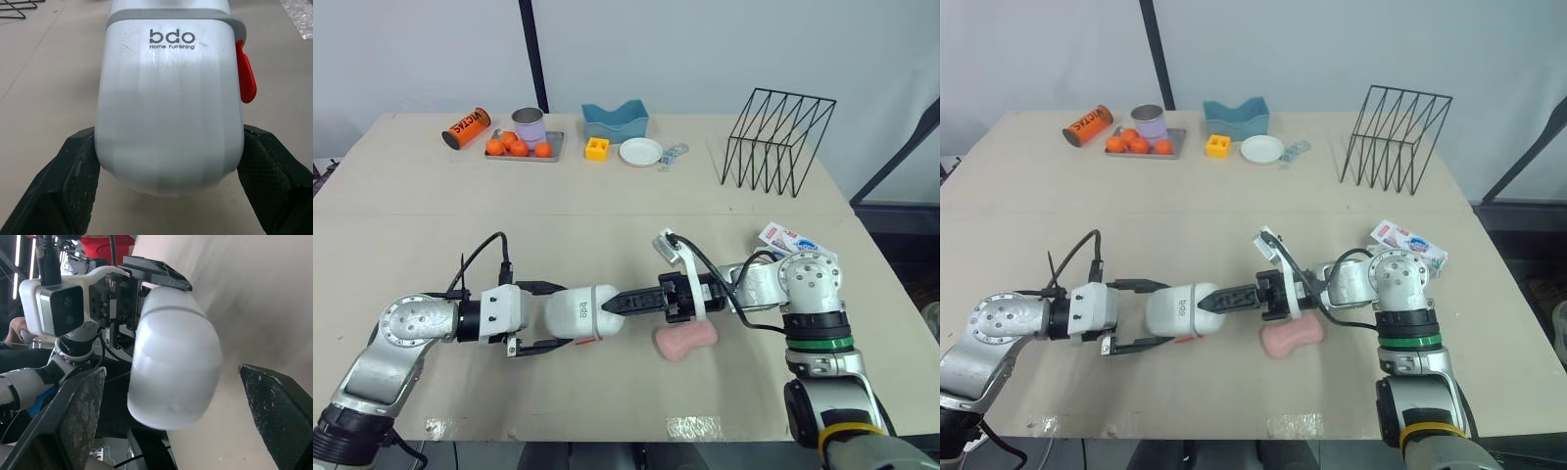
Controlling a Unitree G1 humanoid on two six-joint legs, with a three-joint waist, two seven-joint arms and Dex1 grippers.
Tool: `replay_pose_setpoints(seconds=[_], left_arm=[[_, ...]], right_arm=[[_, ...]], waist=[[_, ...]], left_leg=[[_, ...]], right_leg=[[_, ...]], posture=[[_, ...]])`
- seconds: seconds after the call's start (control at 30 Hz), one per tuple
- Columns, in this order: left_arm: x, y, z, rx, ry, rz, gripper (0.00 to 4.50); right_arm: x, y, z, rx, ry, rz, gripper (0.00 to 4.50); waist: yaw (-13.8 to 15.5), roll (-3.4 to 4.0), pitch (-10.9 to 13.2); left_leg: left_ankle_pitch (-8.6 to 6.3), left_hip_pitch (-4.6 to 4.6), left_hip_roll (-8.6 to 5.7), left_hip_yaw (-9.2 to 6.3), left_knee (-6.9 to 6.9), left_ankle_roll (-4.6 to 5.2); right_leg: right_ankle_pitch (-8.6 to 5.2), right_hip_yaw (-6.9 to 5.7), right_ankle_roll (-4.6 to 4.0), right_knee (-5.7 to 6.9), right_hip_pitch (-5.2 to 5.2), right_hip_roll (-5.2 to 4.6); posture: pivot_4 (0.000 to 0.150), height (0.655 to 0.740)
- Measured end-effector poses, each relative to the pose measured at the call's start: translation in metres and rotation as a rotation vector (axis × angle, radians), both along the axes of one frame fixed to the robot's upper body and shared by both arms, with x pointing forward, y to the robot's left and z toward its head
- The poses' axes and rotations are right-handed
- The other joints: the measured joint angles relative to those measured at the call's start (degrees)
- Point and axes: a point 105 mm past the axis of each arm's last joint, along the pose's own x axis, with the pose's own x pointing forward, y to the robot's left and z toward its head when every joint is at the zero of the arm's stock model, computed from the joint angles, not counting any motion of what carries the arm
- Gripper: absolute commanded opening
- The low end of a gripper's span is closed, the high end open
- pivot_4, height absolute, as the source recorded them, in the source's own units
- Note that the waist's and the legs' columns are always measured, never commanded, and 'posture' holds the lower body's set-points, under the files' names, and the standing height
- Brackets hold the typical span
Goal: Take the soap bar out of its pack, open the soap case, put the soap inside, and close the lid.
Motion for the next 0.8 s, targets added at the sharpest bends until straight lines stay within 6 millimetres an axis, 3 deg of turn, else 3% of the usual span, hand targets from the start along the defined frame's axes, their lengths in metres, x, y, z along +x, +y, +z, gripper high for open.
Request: replay_pose_setpoints(seconds=[0.1,0.23,0.3,0.8], left_arm=[[-0.0002,-0.0022,-0.0019,0.007,-0.001,-0.008,3.47],[0.0009,-0.0045,-0.0001,0.006,-0.01,-0.015,3.47],[0.0014,-0.0047,0.0007,0.009,-0.018,-0.016,3.47],[-0.0007,-0.008,-0.0001,0.011,-0.022,-0.029,3.47]], right_arm=[[-0.0012,0.002,0.0007,0.004,0.001,0.004,4.25],[-0.0023,0.0024,-0.0019,-0.005,0.01,-0.013,2.51],[-0.0023,0.0017,-0.0025,0.0,0.017,-0.02,2.2],[-0.0079,-0.0027,-0.0046,-0.005,0.061,-0.037,2.04]], waist=[[-0.01,0.0,0.0],[-0.02,0.0,0.0],[-0.02,0.0,0.0],[-0.04,0.0,0.0]], left_leg=[[0.0,-0.02,0.01,0.03,0.0,0.0],[0.0,-0.09,0.02,0.06,0.0,0.0],[0.0,-0.1,0.02,0.07,0.0,0.0],[0.0,-0.13,0.04,0.1,-0.01,0.0]], right_leg=[[0.0,0.03,0.0,0.01,-0.05,0.01],[0.0,0.06,0.0,0.05,-0.16,0.02],[0.0,0.07,0.0,0.05,-0.17,0.02],[0.0,0.11,-0.01,0.05,-0.21,0.05]], posture=[[0.15,0.74],[0.15,0.74],[0.15,0.74],[0.15,0.74]])
